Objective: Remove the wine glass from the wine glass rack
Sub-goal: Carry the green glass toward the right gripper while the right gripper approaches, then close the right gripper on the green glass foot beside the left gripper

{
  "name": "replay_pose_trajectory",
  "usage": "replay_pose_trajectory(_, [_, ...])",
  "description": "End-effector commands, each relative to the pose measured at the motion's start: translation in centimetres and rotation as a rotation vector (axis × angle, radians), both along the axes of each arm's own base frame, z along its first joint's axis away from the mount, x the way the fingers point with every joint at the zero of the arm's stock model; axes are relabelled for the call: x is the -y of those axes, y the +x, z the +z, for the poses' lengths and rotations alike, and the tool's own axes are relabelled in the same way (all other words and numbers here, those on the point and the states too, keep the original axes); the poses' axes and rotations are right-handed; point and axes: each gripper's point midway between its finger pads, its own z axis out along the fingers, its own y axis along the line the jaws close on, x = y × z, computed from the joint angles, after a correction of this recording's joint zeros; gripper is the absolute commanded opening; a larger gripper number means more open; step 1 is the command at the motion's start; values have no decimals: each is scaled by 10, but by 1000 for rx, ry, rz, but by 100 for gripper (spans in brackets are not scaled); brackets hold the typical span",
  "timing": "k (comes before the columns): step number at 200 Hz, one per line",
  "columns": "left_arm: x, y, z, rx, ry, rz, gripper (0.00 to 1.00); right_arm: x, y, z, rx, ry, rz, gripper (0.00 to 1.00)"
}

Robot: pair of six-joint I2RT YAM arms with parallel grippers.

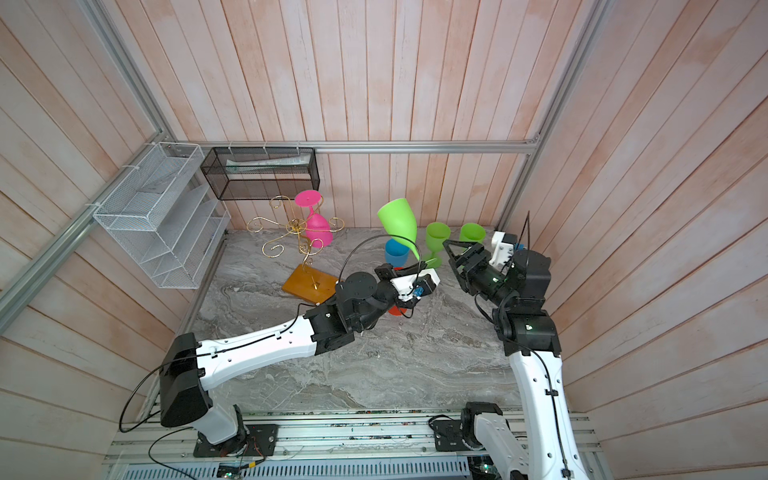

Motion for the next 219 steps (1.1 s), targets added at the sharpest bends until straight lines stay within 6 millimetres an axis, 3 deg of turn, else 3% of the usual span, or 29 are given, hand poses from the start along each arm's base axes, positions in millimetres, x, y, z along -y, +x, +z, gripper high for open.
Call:
replay_pose_trajectory(1, [-5, 4, 18, 147, -33, 72, 0, 0, -6, 8, -9, 11, 3, 71])
replay_pose_trajectory(155, [17, -5, -14, 440, 69, 124, 0, -2, 1, -19, -93, -13, 23, 63])
replay_pose_trajectory(219, [27, -5, -23, 491, 86, 118, 0, -4, 8, -34, -137, -23, 41, 55])
